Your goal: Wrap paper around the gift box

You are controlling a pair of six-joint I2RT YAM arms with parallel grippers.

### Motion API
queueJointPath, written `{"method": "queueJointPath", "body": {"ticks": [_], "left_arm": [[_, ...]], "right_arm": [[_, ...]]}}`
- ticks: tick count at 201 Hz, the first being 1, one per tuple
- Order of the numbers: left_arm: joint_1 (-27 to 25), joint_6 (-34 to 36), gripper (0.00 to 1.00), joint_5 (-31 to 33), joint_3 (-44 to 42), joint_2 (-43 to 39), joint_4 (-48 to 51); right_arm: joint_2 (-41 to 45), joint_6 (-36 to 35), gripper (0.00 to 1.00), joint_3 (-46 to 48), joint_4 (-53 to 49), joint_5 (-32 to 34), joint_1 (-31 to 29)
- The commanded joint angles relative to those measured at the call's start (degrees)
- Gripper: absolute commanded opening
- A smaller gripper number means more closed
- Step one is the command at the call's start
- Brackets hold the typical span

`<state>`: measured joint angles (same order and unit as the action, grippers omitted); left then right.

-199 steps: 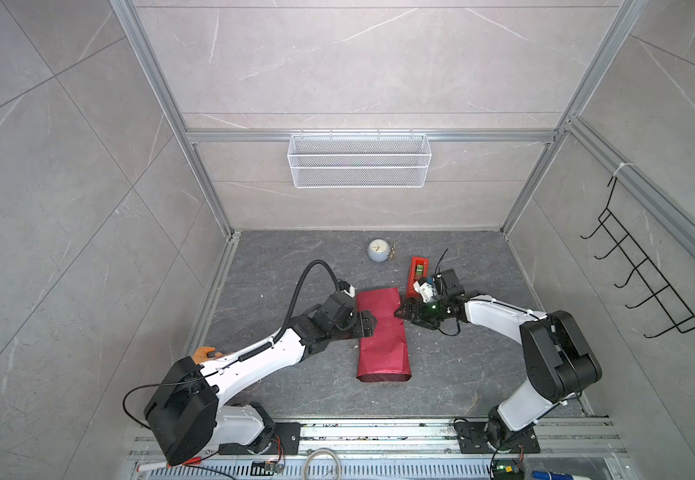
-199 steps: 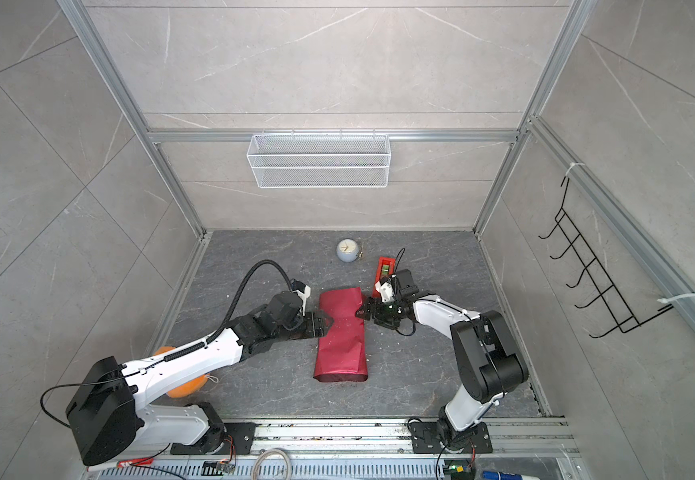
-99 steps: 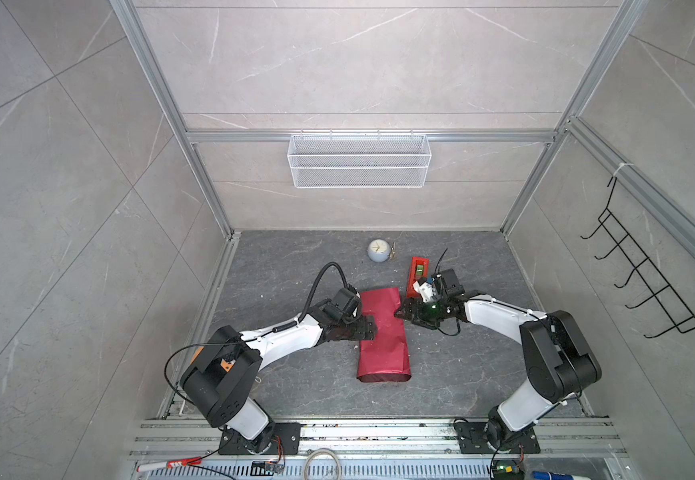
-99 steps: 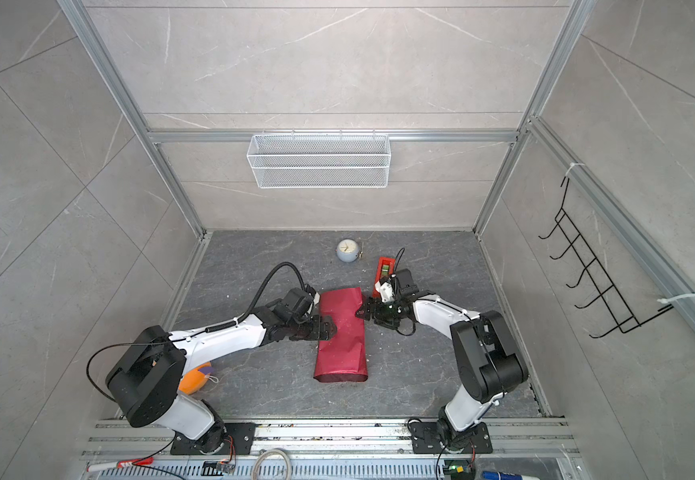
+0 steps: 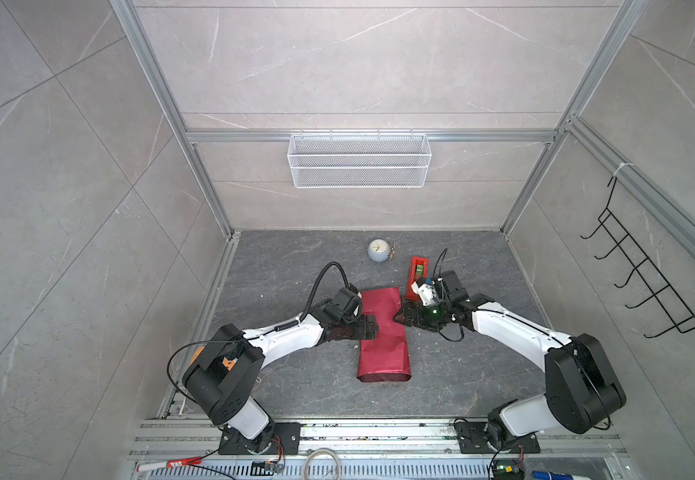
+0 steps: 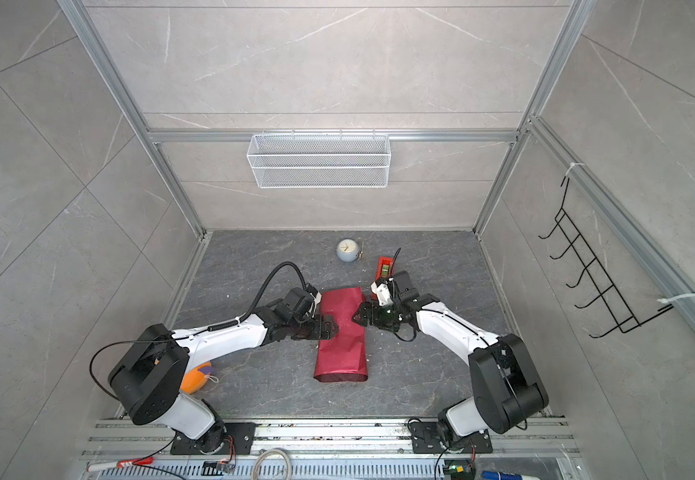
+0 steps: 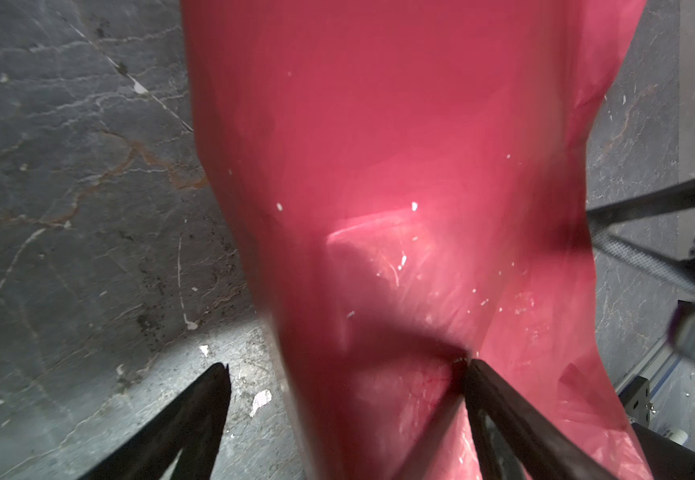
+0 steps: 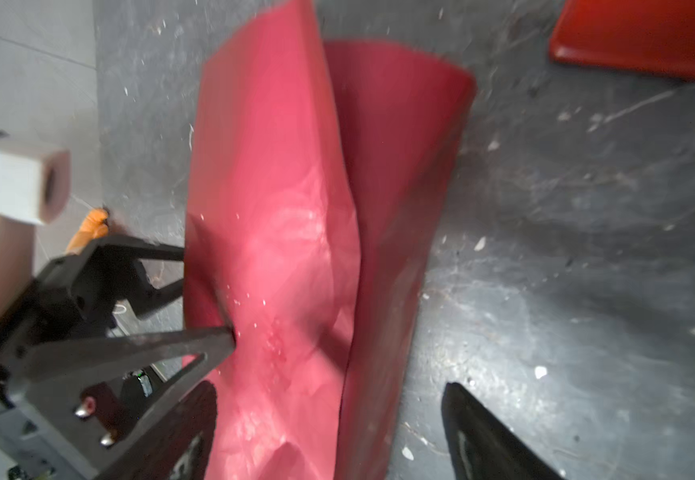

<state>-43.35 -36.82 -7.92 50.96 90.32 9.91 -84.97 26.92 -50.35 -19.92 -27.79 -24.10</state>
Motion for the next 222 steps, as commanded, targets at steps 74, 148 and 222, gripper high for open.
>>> {"method": "queueJointPath", "body": {"ticks": [74,148,222], "left_arm": [[0.8,0.0,0.90,1.0,0.0,-4.0,2.6],[3.5,-2.2,0.82,-8.4,3.2,2.4,0.8],[4.0,-1.9,0.70,-5.7,1.7,4.0,5.4]], "right_arm": [[-3.1,-2.4,0.82,6.0,-3.2,7.8,-0.6],[-2.9,-2.3,0.81,6.9,-3.0,8.2,-0.6],[-0.9,-2.7,0.84,3.1,-5.7,7.8,-0.6]]}}
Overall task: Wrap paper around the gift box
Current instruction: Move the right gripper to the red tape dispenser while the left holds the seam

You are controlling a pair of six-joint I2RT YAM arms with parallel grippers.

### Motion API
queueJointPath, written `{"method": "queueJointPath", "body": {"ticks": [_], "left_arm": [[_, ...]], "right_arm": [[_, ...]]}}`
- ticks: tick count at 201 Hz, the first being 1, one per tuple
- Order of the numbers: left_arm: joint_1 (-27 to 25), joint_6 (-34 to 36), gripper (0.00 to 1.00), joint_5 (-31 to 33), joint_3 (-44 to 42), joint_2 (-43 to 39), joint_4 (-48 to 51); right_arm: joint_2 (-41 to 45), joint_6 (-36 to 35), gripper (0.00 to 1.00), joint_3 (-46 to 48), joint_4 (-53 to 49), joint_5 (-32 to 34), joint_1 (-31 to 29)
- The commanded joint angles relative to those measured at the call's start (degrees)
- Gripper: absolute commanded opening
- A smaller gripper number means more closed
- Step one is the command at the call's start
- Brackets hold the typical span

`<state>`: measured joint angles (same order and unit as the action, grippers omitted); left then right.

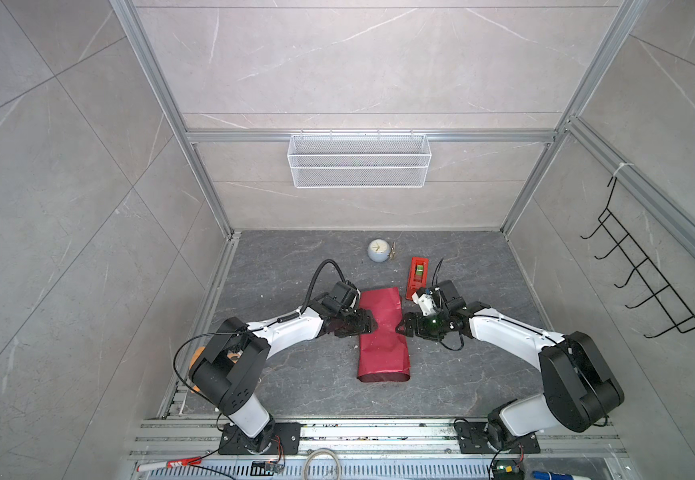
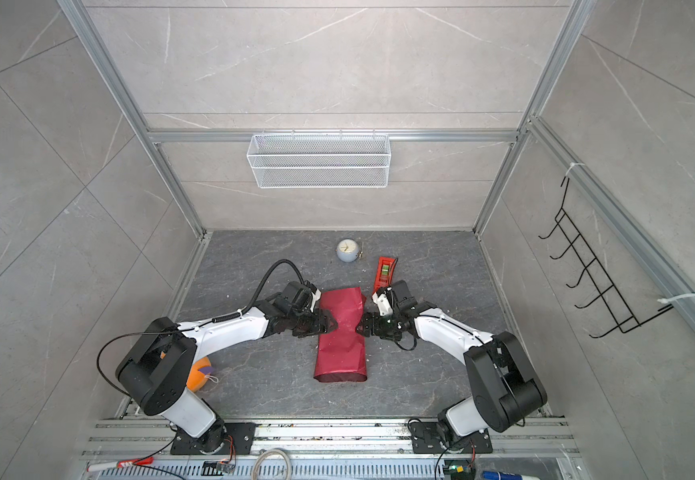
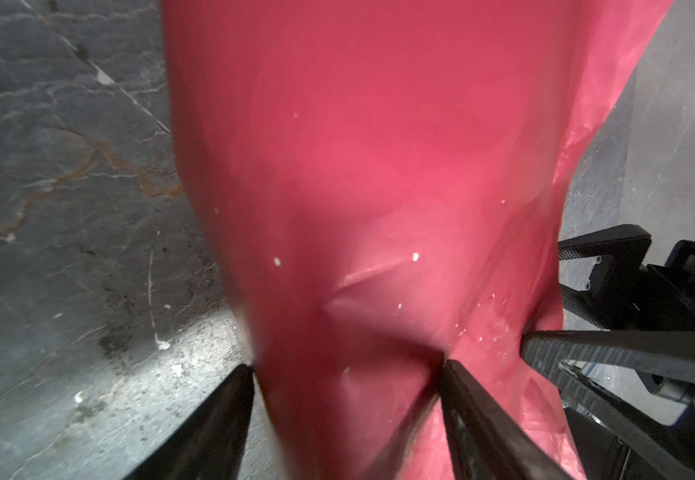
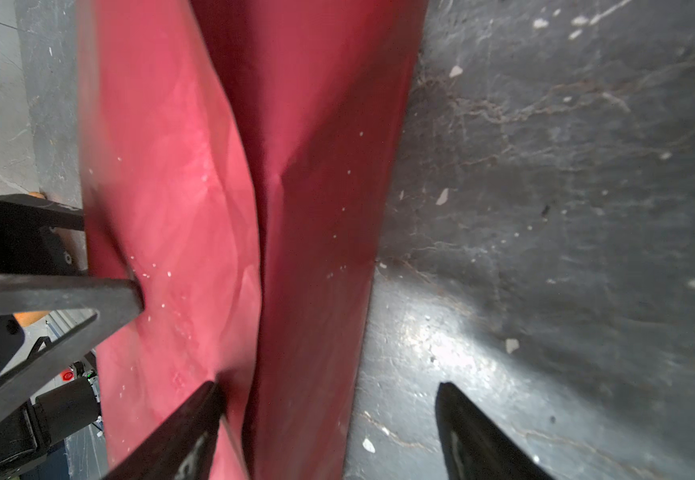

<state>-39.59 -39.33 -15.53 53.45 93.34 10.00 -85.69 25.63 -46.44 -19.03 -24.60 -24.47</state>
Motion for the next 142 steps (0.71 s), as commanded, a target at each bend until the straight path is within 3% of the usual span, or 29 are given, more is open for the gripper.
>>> {"method": "queueJointPath", "body": {"ticks": [1,33,66,105,142], "left_arm": [[0.2,0.7,0.70,1.9,-0.9,1.0,5.4],[0.3,1.2,0.69,2.2,-1.2,1.5,6.6],[0.3,1.3,0.68,1.6,-1.3,2.2,6.7],[0.3,1.0,0.68,1.6,-1.6,2.3,6.3],[0.2,1.1,0.69,1.7,-1.6,2.4,6.3]], "right_arm": [[-0.1,-1.3,0.84,-0.9,-6.6,4.6,-0.2],[3.5,-1.6,0.86,-5.2,-9.2,3.5,1.3],[4.7,-1.1,0.86,-9.5,-8.7,-0.5,8.7],[-2.1,4.2,0.84,-15.4,-2.1,-8.3,18.9],[-12.3,4.9,0.76,-23.7,-1.3,-8.7,20.1]]}}
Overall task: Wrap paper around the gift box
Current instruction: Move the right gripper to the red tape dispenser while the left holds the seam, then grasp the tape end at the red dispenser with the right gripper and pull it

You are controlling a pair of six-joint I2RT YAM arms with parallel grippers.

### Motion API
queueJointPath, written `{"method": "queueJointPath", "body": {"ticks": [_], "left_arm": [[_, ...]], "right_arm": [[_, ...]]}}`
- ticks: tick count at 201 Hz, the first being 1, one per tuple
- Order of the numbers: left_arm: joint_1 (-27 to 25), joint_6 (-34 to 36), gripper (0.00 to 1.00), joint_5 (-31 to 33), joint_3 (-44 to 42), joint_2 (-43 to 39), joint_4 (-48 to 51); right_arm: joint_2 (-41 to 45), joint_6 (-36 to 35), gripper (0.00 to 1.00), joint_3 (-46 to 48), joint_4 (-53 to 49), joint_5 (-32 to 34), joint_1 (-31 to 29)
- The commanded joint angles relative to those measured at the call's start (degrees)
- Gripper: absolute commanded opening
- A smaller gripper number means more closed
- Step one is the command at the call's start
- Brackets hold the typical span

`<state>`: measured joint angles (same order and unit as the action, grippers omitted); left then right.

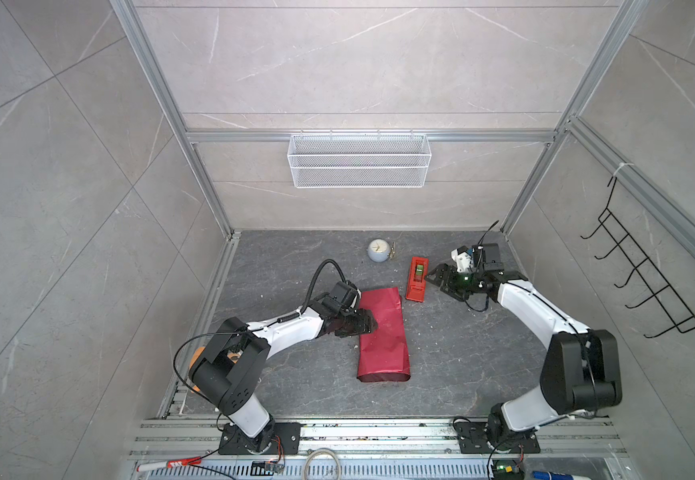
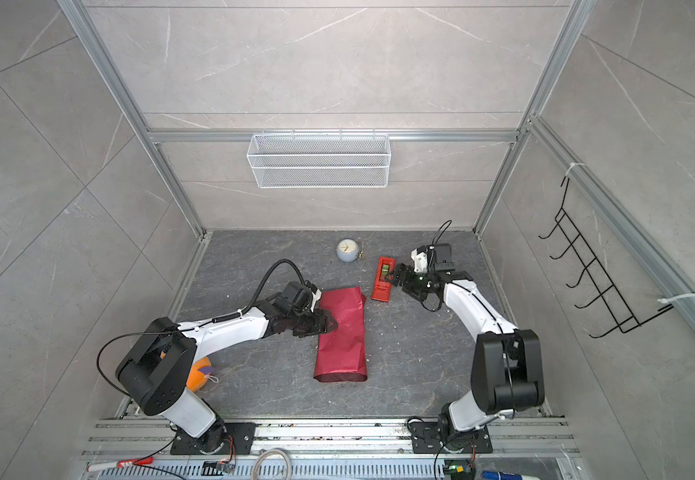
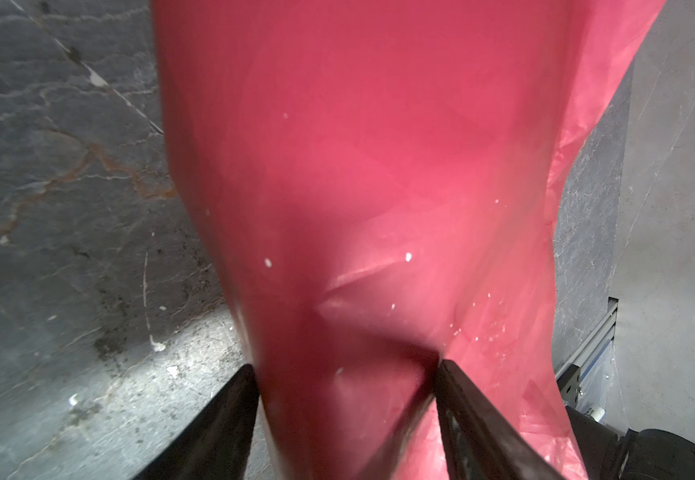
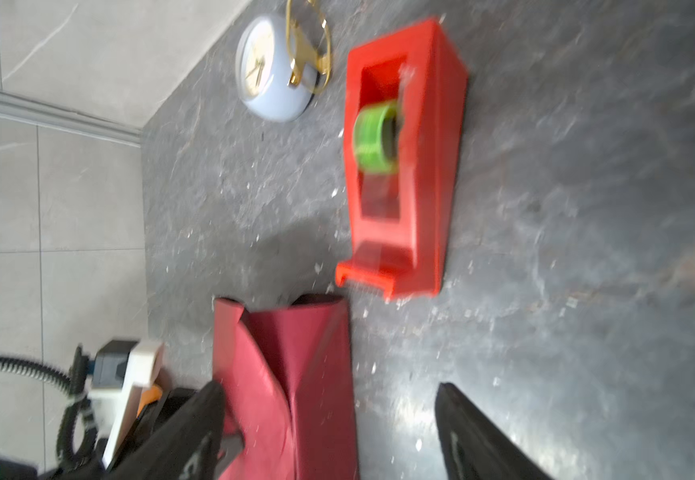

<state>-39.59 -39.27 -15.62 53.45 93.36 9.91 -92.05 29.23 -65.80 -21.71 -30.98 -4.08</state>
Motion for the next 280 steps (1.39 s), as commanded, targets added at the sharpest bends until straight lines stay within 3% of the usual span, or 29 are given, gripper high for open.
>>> {"method": "queueJointPath", "body": {"ticks": [1,40,93,280], "left_arm": [[0.3,1.1,0.68,1.8,-1.7,2.3,6.4],[0.2,1.1,0.69,2.0,-1.6,2.2,6.4],[0.2,0.9,0.69,2.1,-1.8,2.0,6.1],[0.2,1.0,0.69,2.6,-1.6,1.8,6.1]], "right_arm": [[-6.2,1.3,0.76,-4.6,1.3,-2.4,-0.2],[-14.7,-0.1,0.62,-10.1,0.9,-4.0,-0.2],[-19.5,-0.3,0.49,-11.7,1.8,-6.5,-0.1],[-23.9,3.8,0.24,-6.5,9.5,-11.6,0.1]]}}
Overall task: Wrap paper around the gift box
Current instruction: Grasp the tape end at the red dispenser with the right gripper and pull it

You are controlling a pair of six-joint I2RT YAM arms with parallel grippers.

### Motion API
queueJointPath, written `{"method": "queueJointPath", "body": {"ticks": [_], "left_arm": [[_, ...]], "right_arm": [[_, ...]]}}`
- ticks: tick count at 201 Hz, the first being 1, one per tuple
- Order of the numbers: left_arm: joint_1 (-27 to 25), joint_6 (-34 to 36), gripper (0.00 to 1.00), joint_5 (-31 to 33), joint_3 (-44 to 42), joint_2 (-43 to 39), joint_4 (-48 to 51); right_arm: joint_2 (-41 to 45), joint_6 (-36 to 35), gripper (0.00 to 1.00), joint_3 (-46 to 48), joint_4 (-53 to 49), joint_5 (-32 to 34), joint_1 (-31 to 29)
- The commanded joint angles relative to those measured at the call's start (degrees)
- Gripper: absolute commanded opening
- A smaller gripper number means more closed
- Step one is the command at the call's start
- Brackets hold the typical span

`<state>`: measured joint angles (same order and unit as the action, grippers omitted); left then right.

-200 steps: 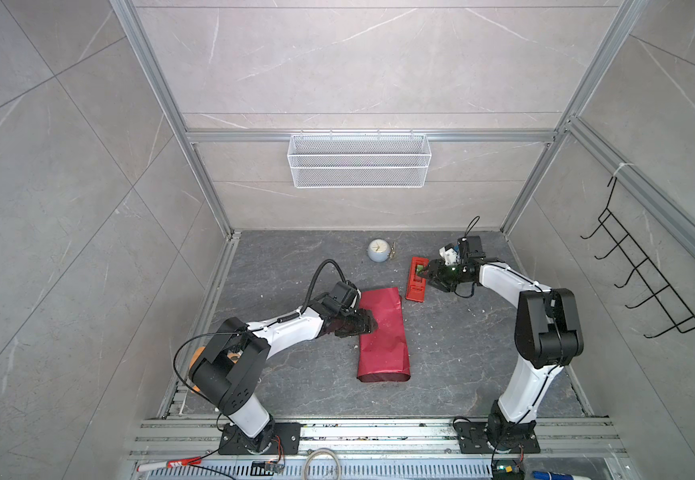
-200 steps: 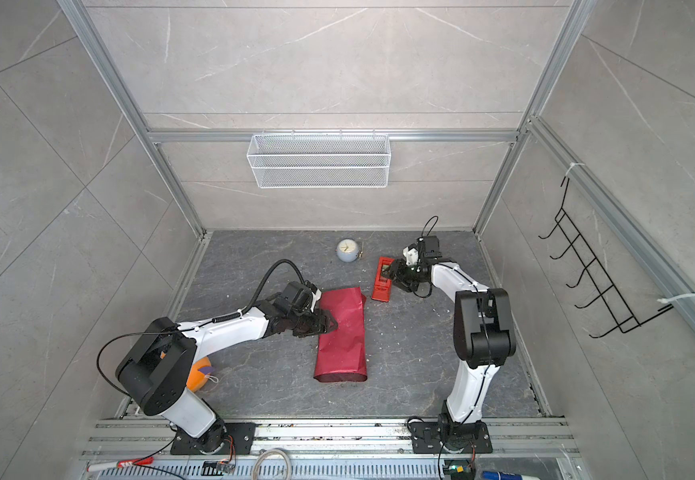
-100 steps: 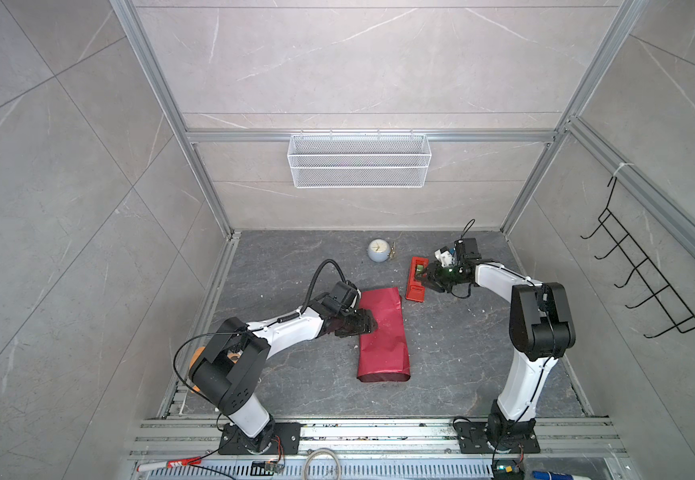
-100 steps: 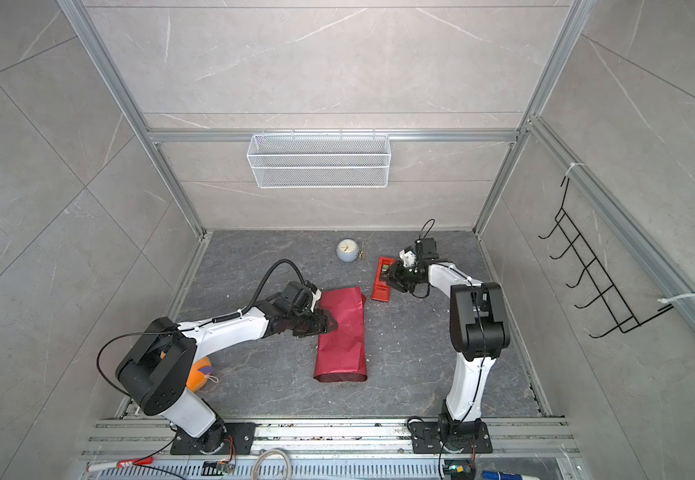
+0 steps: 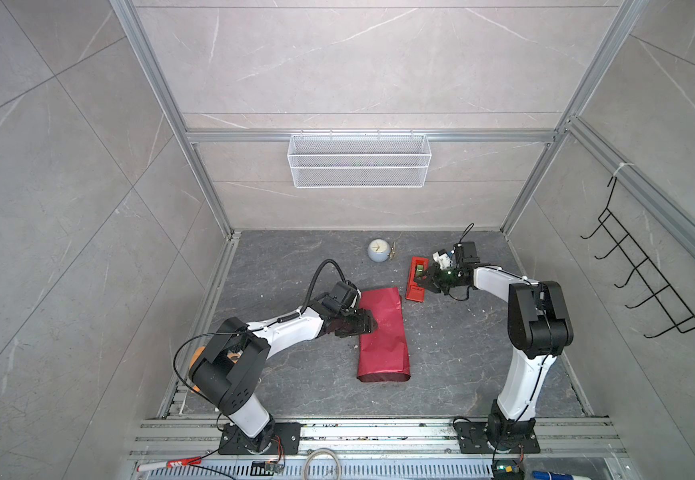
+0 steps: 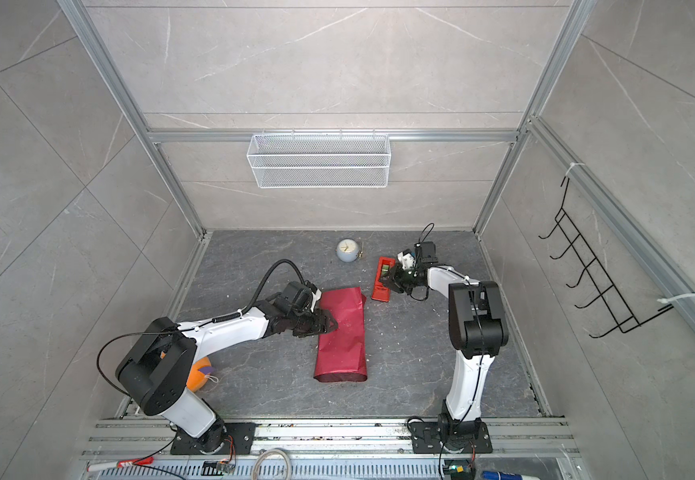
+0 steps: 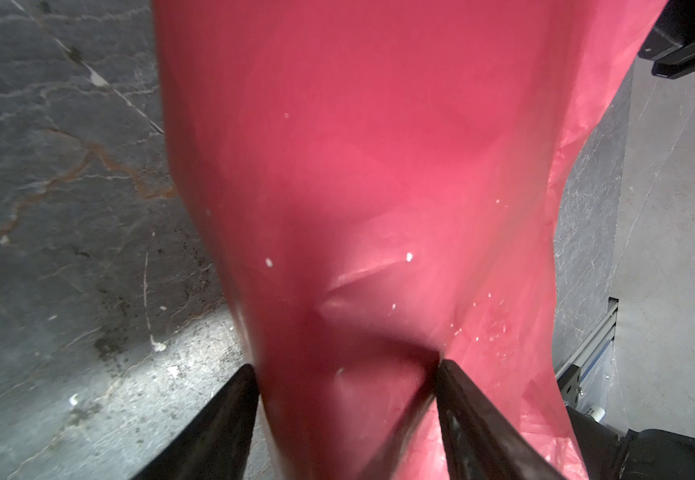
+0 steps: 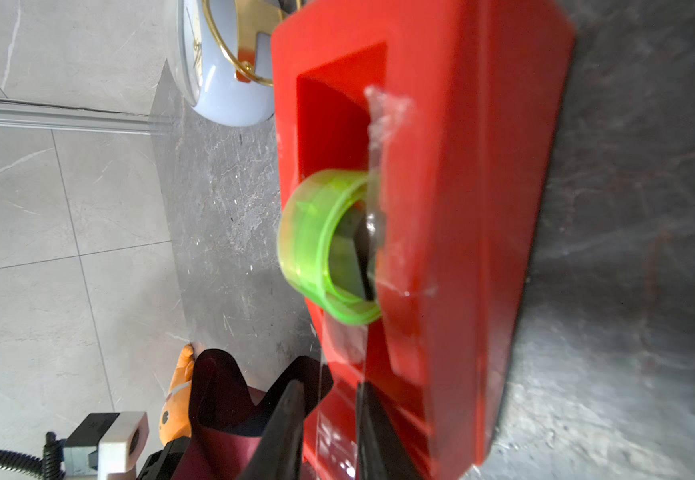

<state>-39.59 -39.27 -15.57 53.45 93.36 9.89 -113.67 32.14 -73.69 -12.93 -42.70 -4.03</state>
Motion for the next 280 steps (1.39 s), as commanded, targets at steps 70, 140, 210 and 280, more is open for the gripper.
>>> {"method": "queueJointPath", "body": {"ticks": [70,140,210,280], "left_arm": [[0.2,0.9,0.69,2.8,-1.9,1.6,6.0],[0.1,0.9,0.68,3.1,-1.7,1.9,6.1],[0.2,1.0,0.68,3.6,-1.8,1.5,6.5],[0.1,0.9,0.68,3.5,-1.9,1.7,6.4]], "right_arm": [[-1.5,4.4,0.08,2.0,4.4,-1.9,0.8],[1.0,11.9,0.00,2.2,11.7,-5.7,1.5],[2.6,16.4,0.00,1.9,14.2,-6.2,1.7],[3.3,20.2,0.00,-5.0,13.6,-5.0,1.8]]}}
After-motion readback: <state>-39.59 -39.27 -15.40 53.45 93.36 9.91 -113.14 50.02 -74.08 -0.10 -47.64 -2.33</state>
